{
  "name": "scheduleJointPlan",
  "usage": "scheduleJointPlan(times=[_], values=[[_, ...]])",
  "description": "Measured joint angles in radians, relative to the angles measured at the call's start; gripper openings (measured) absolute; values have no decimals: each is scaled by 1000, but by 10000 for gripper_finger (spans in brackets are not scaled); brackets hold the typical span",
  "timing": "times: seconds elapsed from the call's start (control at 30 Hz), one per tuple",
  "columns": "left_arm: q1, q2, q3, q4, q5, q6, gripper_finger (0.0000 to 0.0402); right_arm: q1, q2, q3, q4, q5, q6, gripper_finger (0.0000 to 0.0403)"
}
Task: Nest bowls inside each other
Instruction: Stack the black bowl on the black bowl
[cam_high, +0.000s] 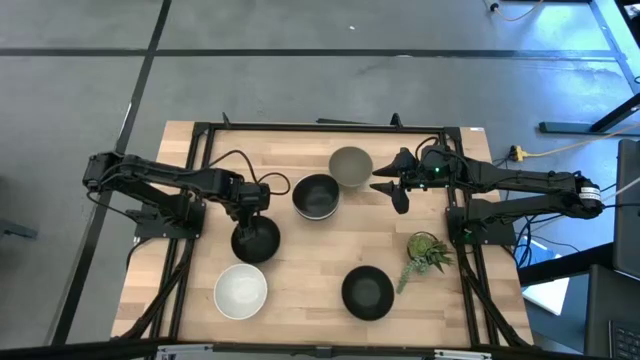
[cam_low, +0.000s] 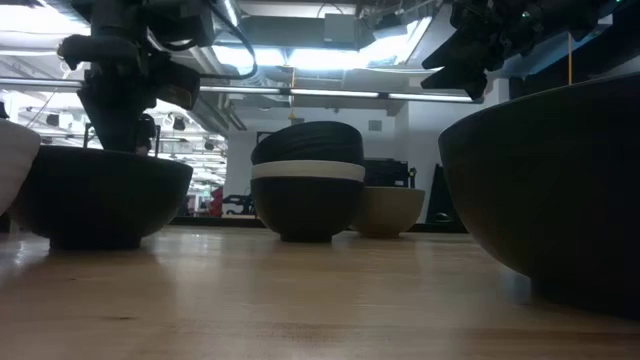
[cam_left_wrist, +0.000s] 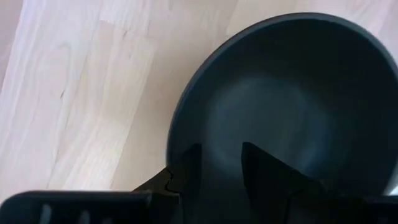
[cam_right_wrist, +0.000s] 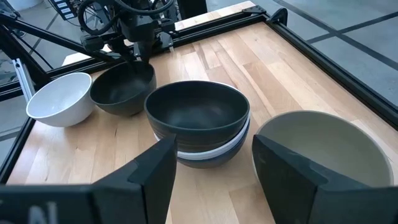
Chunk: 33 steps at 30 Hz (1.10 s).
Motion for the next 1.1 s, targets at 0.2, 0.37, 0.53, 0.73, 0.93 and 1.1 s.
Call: scheduleJointPlan(times=[0.2,0.37,0.53,0.73,0.93,1.1], values=[[0,0,0,-1,8,3,111,0,0,0,0,0,0,211],[0,0,0,22,-12,20,112,0,0,0,0,0,0,211],[0,0,0,148,-103,87,112,0,0,0,-2,0,-5,211],[8,0,0,298,-125,157,112,0,0,0,-3,0,-19,211],[8,0,0,266,-127,220,112,0,0,0,-3,0,-23,211],[9,0,0,229,-127,237,112,0,0,0,-3,0,-26,211]])
